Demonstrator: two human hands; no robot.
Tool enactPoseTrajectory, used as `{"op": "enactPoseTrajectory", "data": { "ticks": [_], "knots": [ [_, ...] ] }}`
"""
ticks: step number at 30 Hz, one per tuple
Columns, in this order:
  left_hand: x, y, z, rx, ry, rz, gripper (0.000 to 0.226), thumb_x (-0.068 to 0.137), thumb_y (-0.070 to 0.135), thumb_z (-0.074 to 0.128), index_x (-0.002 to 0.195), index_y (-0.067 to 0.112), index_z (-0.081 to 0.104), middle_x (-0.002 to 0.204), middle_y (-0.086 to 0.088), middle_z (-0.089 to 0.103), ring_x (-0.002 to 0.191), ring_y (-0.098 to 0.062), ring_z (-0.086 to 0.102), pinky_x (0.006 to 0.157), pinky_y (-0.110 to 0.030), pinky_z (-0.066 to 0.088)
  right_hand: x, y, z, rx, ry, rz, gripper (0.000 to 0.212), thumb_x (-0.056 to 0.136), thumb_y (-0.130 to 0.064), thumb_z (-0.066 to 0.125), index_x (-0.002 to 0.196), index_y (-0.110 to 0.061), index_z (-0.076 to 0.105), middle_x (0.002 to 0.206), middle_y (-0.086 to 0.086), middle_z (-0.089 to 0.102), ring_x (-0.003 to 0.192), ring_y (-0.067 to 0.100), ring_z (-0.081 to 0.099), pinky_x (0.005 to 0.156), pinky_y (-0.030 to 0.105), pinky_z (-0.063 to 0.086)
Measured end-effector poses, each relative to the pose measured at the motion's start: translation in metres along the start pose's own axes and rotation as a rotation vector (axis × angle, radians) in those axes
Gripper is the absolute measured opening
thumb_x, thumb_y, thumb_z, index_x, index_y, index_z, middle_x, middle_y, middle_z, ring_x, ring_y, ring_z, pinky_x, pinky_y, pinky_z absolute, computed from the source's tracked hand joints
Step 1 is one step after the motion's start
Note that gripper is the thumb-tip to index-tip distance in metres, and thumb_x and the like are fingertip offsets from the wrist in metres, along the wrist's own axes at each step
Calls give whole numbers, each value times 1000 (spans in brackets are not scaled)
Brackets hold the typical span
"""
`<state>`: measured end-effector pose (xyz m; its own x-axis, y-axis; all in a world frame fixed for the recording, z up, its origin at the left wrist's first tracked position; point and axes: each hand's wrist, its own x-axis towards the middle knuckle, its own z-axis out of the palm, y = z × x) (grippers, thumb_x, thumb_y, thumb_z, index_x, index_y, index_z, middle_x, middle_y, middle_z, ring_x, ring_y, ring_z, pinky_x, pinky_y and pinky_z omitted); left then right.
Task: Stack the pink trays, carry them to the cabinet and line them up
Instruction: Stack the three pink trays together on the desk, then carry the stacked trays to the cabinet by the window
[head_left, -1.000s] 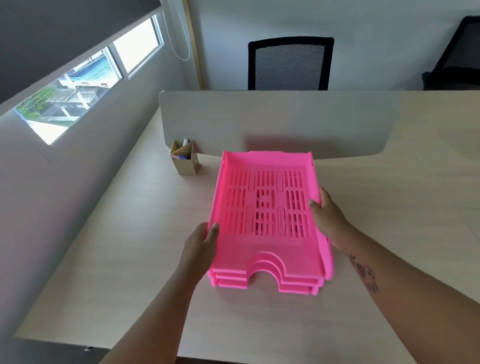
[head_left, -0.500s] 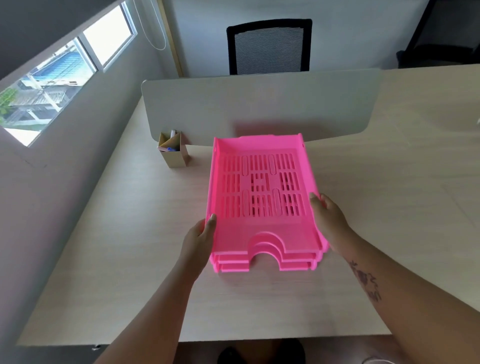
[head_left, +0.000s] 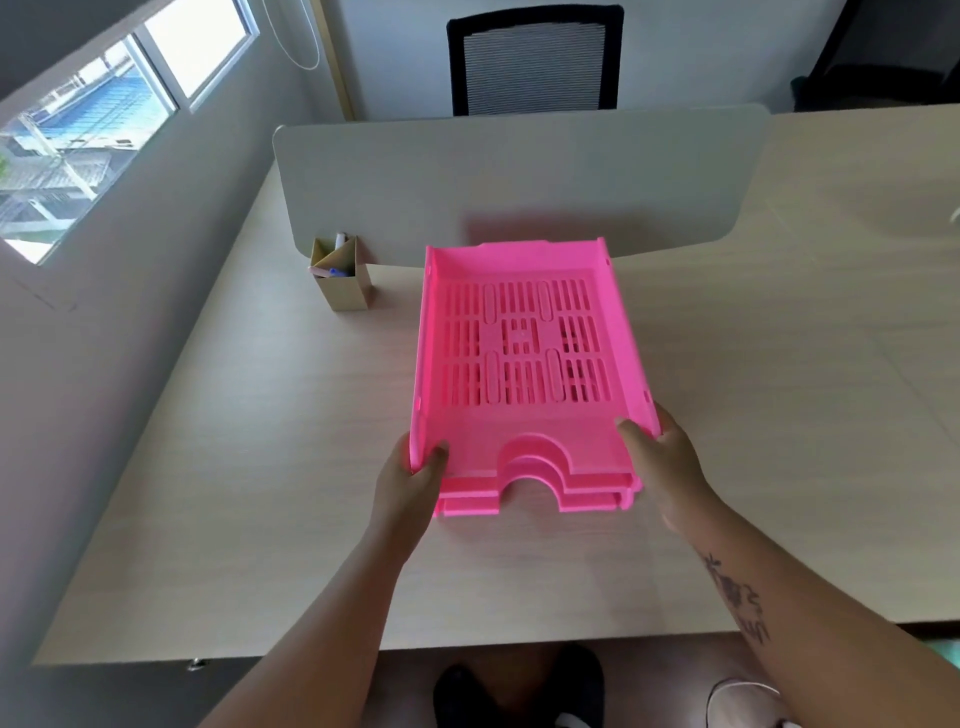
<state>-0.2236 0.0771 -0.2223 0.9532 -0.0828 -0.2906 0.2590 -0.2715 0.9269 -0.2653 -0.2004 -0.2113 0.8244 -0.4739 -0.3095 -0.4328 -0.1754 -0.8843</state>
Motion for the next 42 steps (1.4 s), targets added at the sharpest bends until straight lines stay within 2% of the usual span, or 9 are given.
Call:
{"op": "enactPoseTrajectory", "data": {
  "ticks": [2, 5, 11, 15, 17, 21, 29, 34, 42],
  "knots": [
    [0, -6, 3, -60, 3, -27, 48, 88, 43, 58, 130, 21, 58, 110, -3, 74, 95, -15, 73, 69, -22, 58, -5, 13, 0, 49, -27, 18, 33, 94, -29, 57, 127, -25, 55, 102, 13, 68, 93, 28, 68, 78, 46, 60],
    [3, -14, 10, -180, 18, -77, 54, 84, 45, 57, 131, 20, 56, 110, -6, 74, 87, -9, 74, 62, -17, 57, -10, 28, 5, 143, -77, 99, 42, 93, -37, 58, 130, -18, 54, 106, 11, 70, 93, 23, 69, 71, 37, 58],
    [5, -31, 21, -271, 33, -137, 61, 89, 48, 52, 138, 11, 52, 110, -8, 74, 82, -2, 74, 63, -11, 55, -4, 39, 16, 267, -88, 177, 23, 93, -43, 51, 109, -27, 60, 94, 3, 73, 68, 2, 71, 64, 29, 48],
    [13, -17, 18, -295, 50, -197, 45, 99, 37, 46, 135, 11, 55, 102, -5, 74, 68, 1, 72, 52, -10, 52, -4, 23, 16, 306, -94, 179, 30, 91, -47, 53, 110, -26, 62, 102, 9, 72, 90, 22, 70, 85, 43, 53],
    [16, 0, 12, -296, 37, -172, 46, 100, 43, 43, 134, 15, 57, 106, -8, 75, 77, -6, 75, 59, -19, 57, -3, 6, 16, 347, -76, 166, 39, 90, -48, 54, 118, -22, 61, 112, 14, 70, 100, 31, 68, 90, 47, 52],
    [27, 42, -4, -364, 3, -140, 55, 98, 56, 39, 132, 17, 58, 118, -19, 72, 103, -38, 71, 91, -57, 56, -6, -31, 19, 404, -71, 130, 51, 88, -54, 50, 126, -21, 60, 118, 19, 68, 102, 34, 68, 94, 58, 50],
    [27, 74, -21, -487, 33, -144, 61, 96, 61, 39, 131, 14, 58, 123, -25, 68, 108, -48, 66, 94, -67, 49, -10, -78, 19, 452, -106, 72, 45, 94, -49, 45, 121, -18, 63, 114, 24, 69, 95, 42, 69, 84, 64, 53],
    [9, 90, -23, -542, 178, -83, 60, 94, 62, 42, 131, 17, 58, 123, -22, 69, 108, -46, 67, 95, -65, 50, 6, -102, 14, 403, -241, -4, 48, 92, -51, 44, 120, -18, 64, 110, 23, 71, 92, 42, 71, 81, 66, 53],
    [-67, 95, -17, -699, 670, -73, 56, 90, 61, 48, 122, 20, 66, 116, -15, 74, 104, -37, 71, 97, -59, 52, 14, -140, 29, 234, -586, -107, 70, 66, -73, 49, 121, -33, 63, 114, 10, 71, 104, 35, 68, 92, 61, 51]
  ]
}}
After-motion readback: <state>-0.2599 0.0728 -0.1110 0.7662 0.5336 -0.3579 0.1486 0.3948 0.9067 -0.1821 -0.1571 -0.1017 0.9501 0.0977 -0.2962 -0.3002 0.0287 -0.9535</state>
